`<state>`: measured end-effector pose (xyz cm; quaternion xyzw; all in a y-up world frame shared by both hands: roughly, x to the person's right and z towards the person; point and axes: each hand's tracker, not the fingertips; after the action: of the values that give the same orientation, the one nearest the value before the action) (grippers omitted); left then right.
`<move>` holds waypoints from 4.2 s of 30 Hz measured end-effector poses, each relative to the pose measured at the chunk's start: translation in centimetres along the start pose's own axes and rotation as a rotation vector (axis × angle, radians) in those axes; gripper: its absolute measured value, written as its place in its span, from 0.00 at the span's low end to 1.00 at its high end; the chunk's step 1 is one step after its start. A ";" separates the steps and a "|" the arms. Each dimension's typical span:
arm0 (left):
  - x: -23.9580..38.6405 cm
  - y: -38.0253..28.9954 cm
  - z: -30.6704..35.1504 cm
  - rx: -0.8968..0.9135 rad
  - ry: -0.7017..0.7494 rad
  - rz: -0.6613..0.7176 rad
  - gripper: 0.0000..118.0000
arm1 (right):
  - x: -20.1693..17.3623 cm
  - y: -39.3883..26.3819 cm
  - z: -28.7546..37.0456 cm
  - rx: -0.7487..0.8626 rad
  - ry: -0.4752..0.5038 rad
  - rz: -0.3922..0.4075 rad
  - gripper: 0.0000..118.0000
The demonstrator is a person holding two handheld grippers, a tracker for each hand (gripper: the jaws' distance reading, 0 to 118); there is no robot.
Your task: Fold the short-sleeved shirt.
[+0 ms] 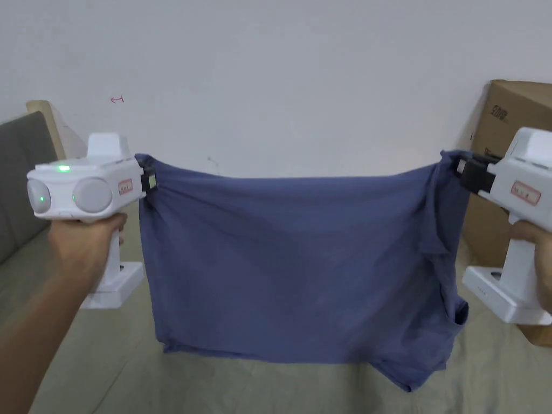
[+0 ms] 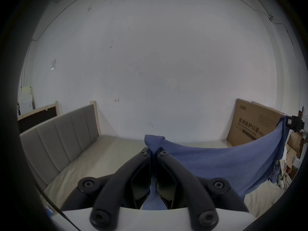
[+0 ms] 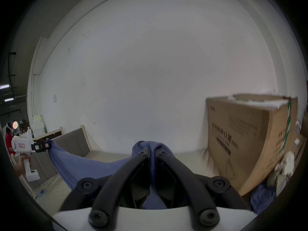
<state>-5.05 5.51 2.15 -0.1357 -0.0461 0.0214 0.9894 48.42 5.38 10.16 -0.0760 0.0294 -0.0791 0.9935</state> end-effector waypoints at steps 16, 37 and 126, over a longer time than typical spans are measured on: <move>-2.1 -20.3 6.8 -0.273 0.020 -0.034 0.03 | -0.6 -19.0 9.9 -0.316 -0.074 -0.037 0.02; -4.5 -34.6 23.6 -0.466 0.075 0.019 0.03 | -3.6 -31.9 28.9 -0.516 -0.145 -0.081 0.02; -3.6 -35.8 25.1 -0.575 0.070 0.032 0.04 | -6.4 -36.7 29.6 -0.740 -0.312 -0.026 0.62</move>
<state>-10.00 -22.44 35.62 -0.4121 -0.0141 0.0182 0.9108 38.59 -25.11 45.41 -0.4403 -0.0963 -0.0632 0.8904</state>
